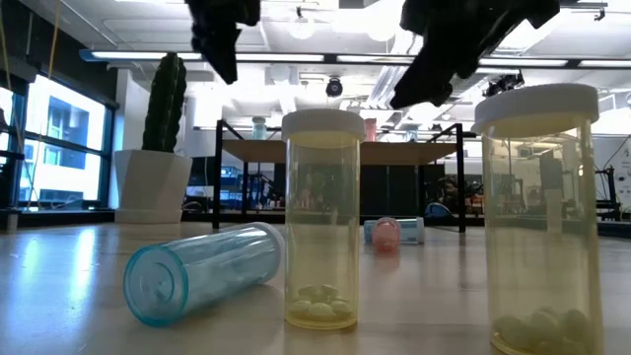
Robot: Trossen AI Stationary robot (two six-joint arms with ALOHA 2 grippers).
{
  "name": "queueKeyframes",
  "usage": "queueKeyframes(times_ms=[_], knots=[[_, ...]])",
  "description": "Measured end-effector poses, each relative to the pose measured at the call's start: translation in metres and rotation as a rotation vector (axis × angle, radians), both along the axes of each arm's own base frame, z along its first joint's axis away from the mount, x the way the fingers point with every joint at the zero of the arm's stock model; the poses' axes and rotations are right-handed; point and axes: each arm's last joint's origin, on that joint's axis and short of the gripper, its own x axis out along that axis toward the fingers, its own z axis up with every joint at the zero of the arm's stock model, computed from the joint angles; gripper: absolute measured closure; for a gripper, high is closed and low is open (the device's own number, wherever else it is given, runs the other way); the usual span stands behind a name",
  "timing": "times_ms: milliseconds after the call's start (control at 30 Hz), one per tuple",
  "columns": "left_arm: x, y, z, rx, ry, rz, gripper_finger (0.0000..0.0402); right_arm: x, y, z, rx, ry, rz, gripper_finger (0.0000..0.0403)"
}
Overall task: Pick and place medicine bottles onto shelf by color
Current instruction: Put the yellow pill bottle on the shelf aligned with the other yellow pill bottle
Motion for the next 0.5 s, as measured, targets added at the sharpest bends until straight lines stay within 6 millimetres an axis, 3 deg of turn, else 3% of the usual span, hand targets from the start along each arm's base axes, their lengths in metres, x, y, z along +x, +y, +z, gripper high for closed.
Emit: queueKeyframes(times_ms=[233, 333, 500], knots=[[-0.017, -0.032, -0.028, 0.008, -0.152, -0.038, 0.0245, 0.0, 0.019, 0.004, 0.089, -0.008, 0.102, 0.0261], [-0.018, -0.044, -0.043, 0.021, -0.225, -0.063, 0.0245, 0.0, 0.022, 0.004, 0.133, -0.002, 0.102, 0.0261], [-0.01, -0.061, -0.074, 0.024, -0.368, -0.139, 0.0245, -0.002, 0.035, 0.005, 0.09, -0.018, 0.26, 0.0261]])
